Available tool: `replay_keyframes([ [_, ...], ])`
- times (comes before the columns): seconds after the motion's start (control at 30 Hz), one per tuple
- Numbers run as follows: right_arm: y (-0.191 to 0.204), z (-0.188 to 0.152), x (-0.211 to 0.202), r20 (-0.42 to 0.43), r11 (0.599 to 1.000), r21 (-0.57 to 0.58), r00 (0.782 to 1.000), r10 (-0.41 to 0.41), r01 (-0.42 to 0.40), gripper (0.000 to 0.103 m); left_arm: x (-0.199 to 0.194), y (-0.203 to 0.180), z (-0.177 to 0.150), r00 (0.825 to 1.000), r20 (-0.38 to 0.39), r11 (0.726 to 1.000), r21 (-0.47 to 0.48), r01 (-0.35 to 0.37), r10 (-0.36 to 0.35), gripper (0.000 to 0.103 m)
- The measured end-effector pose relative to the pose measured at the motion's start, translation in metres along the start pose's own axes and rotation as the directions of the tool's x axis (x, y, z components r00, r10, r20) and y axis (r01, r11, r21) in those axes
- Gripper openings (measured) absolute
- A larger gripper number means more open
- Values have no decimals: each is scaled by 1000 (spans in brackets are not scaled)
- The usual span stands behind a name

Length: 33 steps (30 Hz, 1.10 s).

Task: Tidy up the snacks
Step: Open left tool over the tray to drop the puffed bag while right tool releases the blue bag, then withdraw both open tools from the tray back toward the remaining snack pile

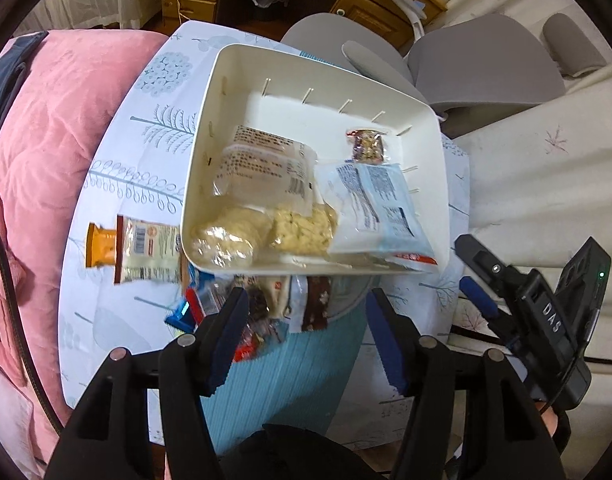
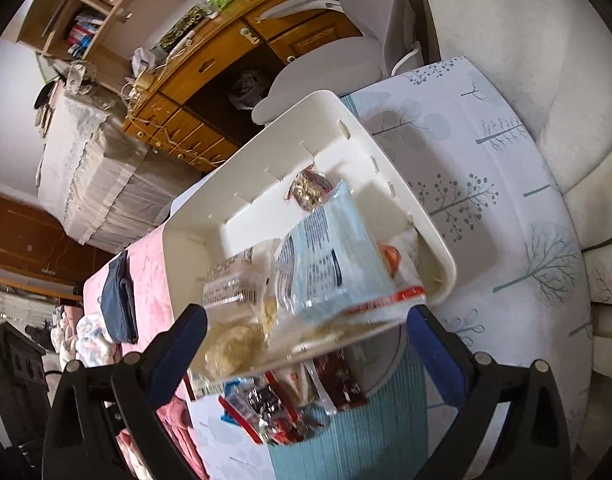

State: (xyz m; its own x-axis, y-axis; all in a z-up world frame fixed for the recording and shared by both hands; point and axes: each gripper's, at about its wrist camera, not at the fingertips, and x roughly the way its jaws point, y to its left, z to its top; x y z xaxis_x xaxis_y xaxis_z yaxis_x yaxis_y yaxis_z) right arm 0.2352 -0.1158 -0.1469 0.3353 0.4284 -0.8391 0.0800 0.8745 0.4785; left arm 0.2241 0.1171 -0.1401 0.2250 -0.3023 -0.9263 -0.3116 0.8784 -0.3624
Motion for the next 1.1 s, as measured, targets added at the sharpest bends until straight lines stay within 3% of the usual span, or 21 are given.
replay_keyframes([
  [0.27,-5,-30,-22,13,995,-70,998,68,-67,101,-11,-7,-51,997,70,998,-55,-30,34,60],
  [0.67,-16,-68,-27,-51,977,-181,993,106,-114,101,-15,12,-125,987,118,980,-175,-89,111,60],
  [0.9,-15,-92,-19,-101,971,-200,989,109,-128,100,-17,27,-145,981,138,977,-180,-114,140,60],
  [1.1,-10,-110,-11,-104,975,-190,990,98,-117,100,-12,49,-146,979,140,984,-118,-133,149,60],
])
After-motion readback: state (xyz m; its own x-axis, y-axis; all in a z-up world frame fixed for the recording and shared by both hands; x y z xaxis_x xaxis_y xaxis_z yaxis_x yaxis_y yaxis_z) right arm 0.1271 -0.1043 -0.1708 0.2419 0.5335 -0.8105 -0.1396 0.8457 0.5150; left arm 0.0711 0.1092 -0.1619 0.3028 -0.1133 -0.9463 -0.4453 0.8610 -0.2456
